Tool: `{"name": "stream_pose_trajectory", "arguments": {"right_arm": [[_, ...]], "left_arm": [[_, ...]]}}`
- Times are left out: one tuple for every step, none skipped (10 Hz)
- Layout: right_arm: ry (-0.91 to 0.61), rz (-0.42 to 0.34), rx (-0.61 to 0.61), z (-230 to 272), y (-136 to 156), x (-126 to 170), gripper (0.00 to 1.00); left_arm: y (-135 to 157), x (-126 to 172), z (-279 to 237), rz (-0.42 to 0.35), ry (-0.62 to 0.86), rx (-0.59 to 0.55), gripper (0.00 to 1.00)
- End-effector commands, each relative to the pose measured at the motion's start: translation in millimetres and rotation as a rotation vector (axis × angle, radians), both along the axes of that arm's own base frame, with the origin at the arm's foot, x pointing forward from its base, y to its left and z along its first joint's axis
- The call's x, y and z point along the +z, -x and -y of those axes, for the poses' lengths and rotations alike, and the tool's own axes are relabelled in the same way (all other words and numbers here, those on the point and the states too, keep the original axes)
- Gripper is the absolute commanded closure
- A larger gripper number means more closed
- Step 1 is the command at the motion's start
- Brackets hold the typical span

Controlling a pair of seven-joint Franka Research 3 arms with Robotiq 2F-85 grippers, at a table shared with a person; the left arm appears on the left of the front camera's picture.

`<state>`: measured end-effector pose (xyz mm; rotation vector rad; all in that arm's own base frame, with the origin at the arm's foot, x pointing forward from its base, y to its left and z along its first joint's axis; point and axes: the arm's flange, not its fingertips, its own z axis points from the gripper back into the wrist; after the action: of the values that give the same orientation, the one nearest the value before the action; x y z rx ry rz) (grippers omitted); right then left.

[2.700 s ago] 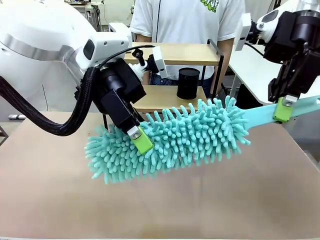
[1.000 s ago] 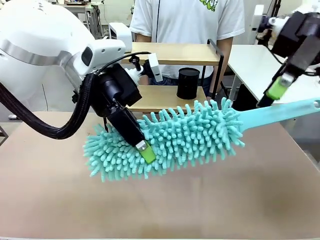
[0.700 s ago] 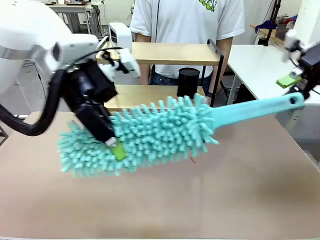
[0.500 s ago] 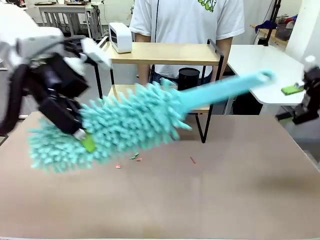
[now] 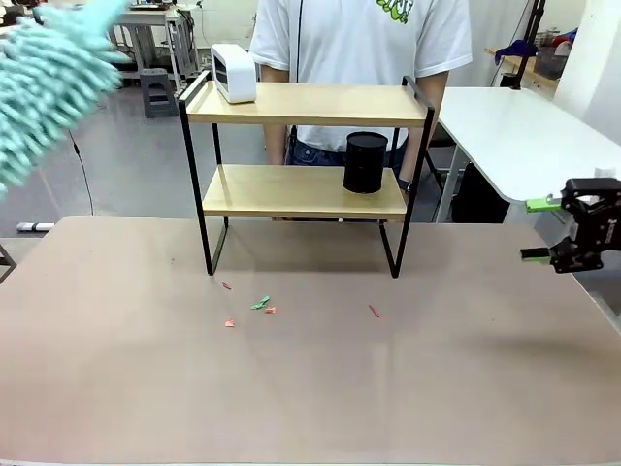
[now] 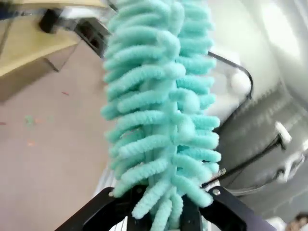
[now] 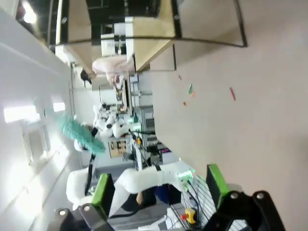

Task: Clean the shelf.
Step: Hand the Duster back to the human.

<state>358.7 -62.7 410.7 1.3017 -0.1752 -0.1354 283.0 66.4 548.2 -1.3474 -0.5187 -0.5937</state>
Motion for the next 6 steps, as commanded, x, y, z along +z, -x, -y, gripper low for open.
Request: {"name": "stream_pose_trajectory", "arguments": {"right_arm": [[0.006,0.018,0.057,7,-3,13,0.0],[0.006,0.018,0.057,7,-3,13,0.0],[0.006,0.018,0.057,7,-3,13,0.0],[0.006,0.018,0.057,7,-3,13,0.0],[0.006,0.018,0.057,7,-3,13,0.0],[0.006,0.018,0.057,7,-3,13,0.0]], "left_arm": [[-46,-20,-23,-0.251,0.159,0.559,1.0],[-72,-43,-39,-0.395,0.157,0.582,1.0],[-89,-65,-42,-0.493,0.122,0.584,1.0],[-107,-88,-42,-0.587,0.088,0.593,1.0],[-120,-105,-39,-0.65,0.064,0.569,1.0],[-129,-116,-32,-0.663,0.04,0.479,1.0]]}}
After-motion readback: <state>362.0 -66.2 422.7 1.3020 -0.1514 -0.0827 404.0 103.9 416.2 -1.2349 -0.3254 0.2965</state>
